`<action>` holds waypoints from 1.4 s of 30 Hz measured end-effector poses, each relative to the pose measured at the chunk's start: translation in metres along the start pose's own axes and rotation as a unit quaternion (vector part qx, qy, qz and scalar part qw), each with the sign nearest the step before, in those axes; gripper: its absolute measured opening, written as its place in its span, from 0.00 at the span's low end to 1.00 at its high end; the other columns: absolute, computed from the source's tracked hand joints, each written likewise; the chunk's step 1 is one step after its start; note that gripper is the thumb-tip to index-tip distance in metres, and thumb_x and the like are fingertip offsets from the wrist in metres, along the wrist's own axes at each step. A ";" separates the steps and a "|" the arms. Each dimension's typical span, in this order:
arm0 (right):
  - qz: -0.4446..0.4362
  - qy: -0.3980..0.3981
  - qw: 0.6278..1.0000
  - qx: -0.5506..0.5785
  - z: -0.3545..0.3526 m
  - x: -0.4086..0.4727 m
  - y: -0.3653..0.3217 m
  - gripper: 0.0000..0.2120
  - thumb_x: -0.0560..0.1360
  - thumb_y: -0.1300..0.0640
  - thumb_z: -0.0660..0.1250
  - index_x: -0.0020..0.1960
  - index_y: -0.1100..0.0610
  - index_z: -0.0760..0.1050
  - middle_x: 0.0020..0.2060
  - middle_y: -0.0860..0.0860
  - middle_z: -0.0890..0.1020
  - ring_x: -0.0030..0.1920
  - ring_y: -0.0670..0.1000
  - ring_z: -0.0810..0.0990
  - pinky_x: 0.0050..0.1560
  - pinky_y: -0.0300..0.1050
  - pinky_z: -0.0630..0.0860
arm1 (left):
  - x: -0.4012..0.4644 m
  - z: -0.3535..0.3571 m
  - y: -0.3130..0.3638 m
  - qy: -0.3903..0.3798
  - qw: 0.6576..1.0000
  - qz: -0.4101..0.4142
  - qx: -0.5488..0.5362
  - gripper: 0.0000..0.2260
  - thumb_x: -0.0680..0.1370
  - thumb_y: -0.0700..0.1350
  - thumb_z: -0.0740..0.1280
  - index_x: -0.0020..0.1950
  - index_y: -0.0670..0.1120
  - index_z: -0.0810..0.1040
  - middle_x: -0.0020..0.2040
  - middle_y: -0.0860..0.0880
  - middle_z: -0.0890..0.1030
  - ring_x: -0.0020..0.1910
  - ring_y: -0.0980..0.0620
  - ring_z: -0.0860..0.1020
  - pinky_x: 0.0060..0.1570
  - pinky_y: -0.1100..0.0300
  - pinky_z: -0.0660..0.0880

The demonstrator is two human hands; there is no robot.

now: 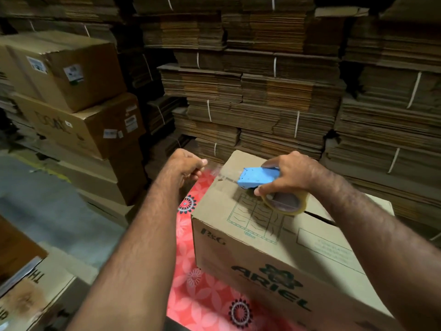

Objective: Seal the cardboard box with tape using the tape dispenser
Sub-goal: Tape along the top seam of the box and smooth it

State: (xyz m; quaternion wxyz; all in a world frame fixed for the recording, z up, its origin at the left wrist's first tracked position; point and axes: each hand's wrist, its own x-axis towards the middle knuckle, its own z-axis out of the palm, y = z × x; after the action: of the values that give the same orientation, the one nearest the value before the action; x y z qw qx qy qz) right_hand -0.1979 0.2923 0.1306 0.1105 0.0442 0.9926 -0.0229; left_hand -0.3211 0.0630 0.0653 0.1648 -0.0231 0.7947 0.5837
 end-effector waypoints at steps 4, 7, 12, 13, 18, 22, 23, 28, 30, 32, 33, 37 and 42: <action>0.008 -0.011 0.998 -0.055 -0.005 0.003 -0.012 0.42 0.63 0.22 0.68 0.71 0.42 0.73 0.55 0.44 0.79 0.52 0.47 0.74 0.48 0.47 0.76 | 0.008 -0.005 -0.008 -0.015 1.000 0.008 0.018 0.05 0.78 0.37 0.70 0.44 0.36 0.81 0.31 0.44 0.77 0.21 0.57 0.73 0.22 0.66 0.71; 0.012 -0.011 0.997 -0.072 -0.012 0.006 -0.019 0.41 0.63 0.22 0.68 0.71 0.41 0.72 0.55 0.44 0.80 0.51 0.48 0.74 0.46 0.47 0.75 | 0.015 -0.005 -0.011 -0.002 1.000 0.002 -0.004 0.06 0.76 0.38 0.72 0.45 0.35 0.81 0.30 0.45 0.77 0.23 0.54 0.73 0.22 0.65 0.70; 0.035 -0.001 0.997 -0.075 -0.027 0.011 -0.030 0.42 0.64 0.23 0.69 0.73 0.42 0.71 0.59 0.46 0.79 0.51 0.48 0.72 0.47 0.47 0.72 | 0.027 -0.013 -0.006 0.006 1.000 0.011 -0.022 0.09 0.76 0.40 0.73 0.50 0.34 0.82 0.32 0.45 0.78 0.23 0.54 0.72 0.22 0.66 0.69; 0.039 -0.009 0.997 -0.071 -0.026 0.013 -0.031 0.43 0.64 0.24 0.69 0.73 0.42 0.71 0.59 0.46 0.79 0.52 0.48 0.72 0.48 0.48 0.72 | 0.028 -0.014 -0.006 0.005 1.000 0.012 -0.013 0.09 0.76 0.42 0.73 0.49 0.36 0.83 0.33 0.45 0.79 0.25 0.54 0.73 0.23 0.66 0.70; 0.050 -0.042 0.997 -0.033 -0.006 0.015 -0.031 0.41 0.66 0.26 0.70 0.73 0.42 0.71 0.56 0.44 0.77 0.52 0.48 0.73 0.52 0.49 0.77 | 0.037 -0.015 -0.015 -0.007 1.000 0.014 0.024 0.09 0.75 0.46 0.74 0.47 0.41 0.83 0.40 0.44 0.83 0.33 0.51 0.75 0.32 0.62 0.71; 0.057 -0.048 0.996 -0.055 -0.005 0.023 -0.038 0.41 0.63 0.24 0.70 0.72 0.40 0.71 0.52 0.43 0.76 0.52 0.48 0.74 0.53 0.50 0.77 | 0.046 -0.015 -0.030 -0.021 0.999 -0.012 0.042 0.09 0.74 0.48 0.74 0.46 0.42 0.84 0.41 0.45 0.84 0.32 0.51 0.75 0.33 0.60 0.70; 0.057 -0.051 0.995 -0.062 -0.004 0.025 -0.039 0.41 0.63 0.24 0.70 0.72 0.39 0.71 0.51 0.43 0.75 0.51 0.48 0.74 0.53 0.50 0.77 | 0.049 -0.015 -0.034 -0.026 0.999 -0.018 0.042 0.09 0.74 0.48 0.74 0.46 0.42 0.84 0.41 0.45 0.84 0.32 0.50 0.76 0.33 0.60 0.71; 0.059 -0.049 0.995 -0.063 -0.001 0.028 -0.037 0.41 0.63 0.23 0.69 0.72 0.39 0.70 0.52 0.43 0.76 0.52 0.49 0.74 0.50 0.49 0.75 | 0.057 -0.013 -0.044 -0.035 0.998 -0.032 0.045 0.09 0.74 0.49 0.74 0.44 0.42 0.84 0.40 0.44 0.85 0.37 0.47 0.80 0.38 0.55 0.76; 0.059 -0.050 0.995 -0.057 0.000 0.028 -0.034 0.41 0.63 0.24 0.69 0.72 0.39 0.70 0.53 0.43 0.76 0.54 0.49 0.74 0.49 0.49 0.73 | 0.058 -0.009 -0.047 -0.043 0.998 -0.032 0.039 0.10 0.75 0.47 0.73 0.43 0.40 0.83 0.36 0.45 0.84 0.33 0.48 0.77 0.36 0.57 0.74; 0.061 -0.052 0.995 -0.056 0.000 0.030 -0.033 0.41 0.64 0.24 0.69 0.72 0.39 0.70 0.54 0.43 0.77 0.53 0.48 0.74 0.50 0.49 0.74 | 0.057 -0.004 -0.052 -0.046 0.998 -0.035 0.037 0.09 0.76 0.46 0.72 0.43 0.40 0.83 0.33 0.47 0.80 0.29 0.50 0.72 0.33 0.60 0.69; 0.062 -0.053 0.995 -0.059 0.000 0.031 -0.033 0.41 0.63 0.24 0.69 0.72 0.39 0.70 0.55 0.43 0.77 0.53 0.48 0.74 0.50 0.49 0.75 | 0.057 -0.001 -0.056 -0.048 0.997 -0.040 0.036 0.09 0.76 0.46 0.71 0.43 0.40 0.83 0.34 0.47 0.80 0.29 0.51 0.71 0.33 0.60 0.68; 0.067 -0.056 0.994 -0.068 0.001 0.034 -0.036 0.41 0.63 0.23 0.69 0.71 0.38 0.71 0.52 0.43 0.77 0.51 0.48 0.75 0.52 0.50 0.78 | 0.050 0.013 -0.070 -0.074 0.994 -0.075 0.009 0.06 0.75 0.45 0.70 0.44 0.42 0.83 0.33 0.49 0.79 0.29 0.51 0.70 0.32 0.61 0.66; 0.067 -0.059 0.993 -0.081 0.003 0.036 -0.039 0.40 0.62 0.22 0.68 0.70 0.38 0.71 0.51 0.43 0.77 0.51 0.48 0.76 0.48 0.48 0.77 | 0.039 0.039 -0.077 -0.120 0.991 -0.066 0.002 0.08 0.74 0.42 0.66 0.35 0.49 0.74 0.32 0.52 0.74 0.32 0.52 0.69 0.33 0.61 0.64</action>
State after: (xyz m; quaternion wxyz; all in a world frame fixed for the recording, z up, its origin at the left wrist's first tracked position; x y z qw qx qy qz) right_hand -0.2359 0.2567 0.1212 0.1731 0.0997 0.9778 0.0629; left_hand -0.3308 0.0807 -0.0273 0.2973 -0.0048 0.7668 0.5689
